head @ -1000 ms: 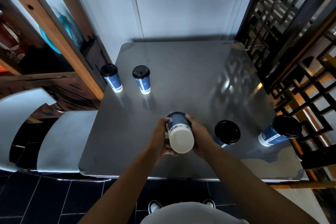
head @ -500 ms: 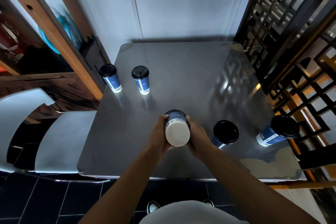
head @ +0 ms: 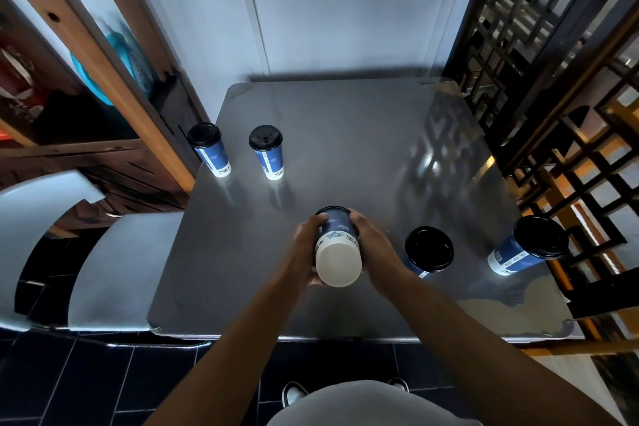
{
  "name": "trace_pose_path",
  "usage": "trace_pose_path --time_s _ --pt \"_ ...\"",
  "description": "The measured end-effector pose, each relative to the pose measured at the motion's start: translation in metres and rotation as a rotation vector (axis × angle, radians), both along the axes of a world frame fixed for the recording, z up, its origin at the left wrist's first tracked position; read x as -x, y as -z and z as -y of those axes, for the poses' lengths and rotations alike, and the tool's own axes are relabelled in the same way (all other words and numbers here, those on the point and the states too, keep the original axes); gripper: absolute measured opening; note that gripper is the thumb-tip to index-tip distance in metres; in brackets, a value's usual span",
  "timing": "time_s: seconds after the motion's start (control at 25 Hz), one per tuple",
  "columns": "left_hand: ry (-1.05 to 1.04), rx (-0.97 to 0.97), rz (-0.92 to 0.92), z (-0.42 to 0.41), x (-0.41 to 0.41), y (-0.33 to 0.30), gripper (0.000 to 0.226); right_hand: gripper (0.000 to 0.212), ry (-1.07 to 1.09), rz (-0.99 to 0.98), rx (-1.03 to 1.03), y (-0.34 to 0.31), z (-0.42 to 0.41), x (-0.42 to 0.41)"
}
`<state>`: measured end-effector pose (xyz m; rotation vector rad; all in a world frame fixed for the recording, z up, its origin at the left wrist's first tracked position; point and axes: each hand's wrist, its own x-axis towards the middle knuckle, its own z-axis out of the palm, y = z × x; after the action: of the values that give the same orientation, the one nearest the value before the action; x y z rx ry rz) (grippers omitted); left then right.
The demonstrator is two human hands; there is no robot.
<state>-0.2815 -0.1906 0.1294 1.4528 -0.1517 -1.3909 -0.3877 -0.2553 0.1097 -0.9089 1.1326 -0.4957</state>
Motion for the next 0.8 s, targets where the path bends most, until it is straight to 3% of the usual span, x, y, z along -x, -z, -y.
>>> trace_pose_path --time_s 0.12,0.2,0.4,0.56,0.68,0.8 --pt "-0.053 0.071 0.047 0.001 0.000 0.001 0.036 0.036 0.047 0.011 -0.055 0.000 -0.001 -0.002" --pt "-0.092 0.060 0.047 0.001 0.001 0.000 0.028 0.039 0.080 0.081 -0.137 0.001 -0.004 -0.003" --pt "-0.029 -0.072 0.102 -0.003 0.006 0.004 0.033 0.038 0.091 0.189 -0.153 0.006 -0.005 0.002" --pt "0.011 -0.072 0.105 -0.004 0.005 0.008 0.052 0.037 0.108 0.195 -0.124 0.010 -0.003 0.005" --pt "0.017 -0.081 0.098 -0.005 0.001 0.008 0.058 0.037 0.072 0.135 -0.084 0.010 -0.004 0.004" --pt "0.050 0.009 0.007 -0.004 -0.004 0.002 0.056 0.032 -0.018 0.012 0.085 0.015 -0.003 0.000"
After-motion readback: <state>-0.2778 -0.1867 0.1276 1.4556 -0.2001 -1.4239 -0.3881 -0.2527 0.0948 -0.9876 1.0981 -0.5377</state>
